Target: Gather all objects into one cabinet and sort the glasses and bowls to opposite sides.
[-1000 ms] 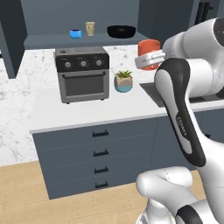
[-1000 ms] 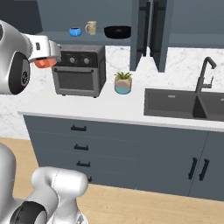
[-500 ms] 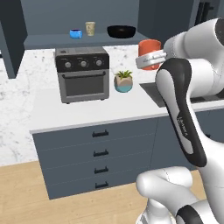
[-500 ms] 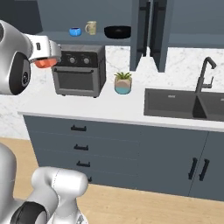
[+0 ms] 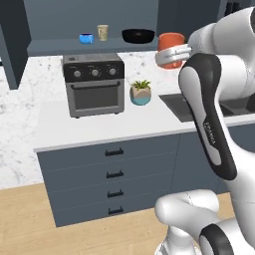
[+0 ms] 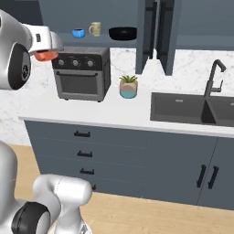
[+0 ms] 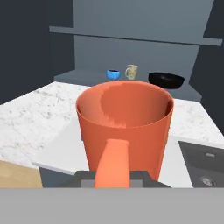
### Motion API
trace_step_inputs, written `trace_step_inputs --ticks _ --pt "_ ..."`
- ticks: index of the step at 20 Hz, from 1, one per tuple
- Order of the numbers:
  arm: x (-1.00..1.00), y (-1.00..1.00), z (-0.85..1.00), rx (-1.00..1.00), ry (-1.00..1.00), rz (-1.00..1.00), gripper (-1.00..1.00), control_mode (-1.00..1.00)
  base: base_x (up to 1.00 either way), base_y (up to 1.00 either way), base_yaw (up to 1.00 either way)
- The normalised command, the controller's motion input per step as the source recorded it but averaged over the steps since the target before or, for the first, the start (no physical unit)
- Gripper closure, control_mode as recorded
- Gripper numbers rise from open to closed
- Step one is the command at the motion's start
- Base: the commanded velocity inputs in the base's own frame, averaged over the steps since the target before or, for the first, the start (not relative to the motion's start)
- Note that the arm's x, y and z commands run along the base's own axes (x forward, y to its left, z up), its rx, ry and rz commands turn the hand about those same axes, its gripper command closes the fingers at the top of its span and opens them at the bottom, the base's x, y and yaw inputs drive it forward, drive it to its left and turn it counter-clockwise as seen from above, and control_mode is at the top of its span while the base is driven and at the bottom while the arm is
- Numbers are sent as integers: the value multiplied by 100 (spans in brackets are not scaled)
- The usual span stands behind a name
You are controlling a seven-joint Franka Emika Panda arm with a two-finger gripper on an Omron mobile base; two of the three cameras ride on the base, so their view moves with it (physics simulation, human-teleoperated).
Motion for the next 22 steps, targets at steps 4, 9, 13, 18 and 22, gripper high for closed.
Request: trace_step_inputs --ticks 4,9,13,18,22 --pt "35 0 -4 13 6 0 100 -100 0 0 0" --pt "40 0 -37 3 2 3 100 -100 0 0 0" --pt "32 0 -6 0 -6 2 100 -100 0 0 0" --pt "3 10 0 0 -1 5 100 -100 0 0 0" --pt "2 0 0 0 -6 1 100 -100 0 0 0"
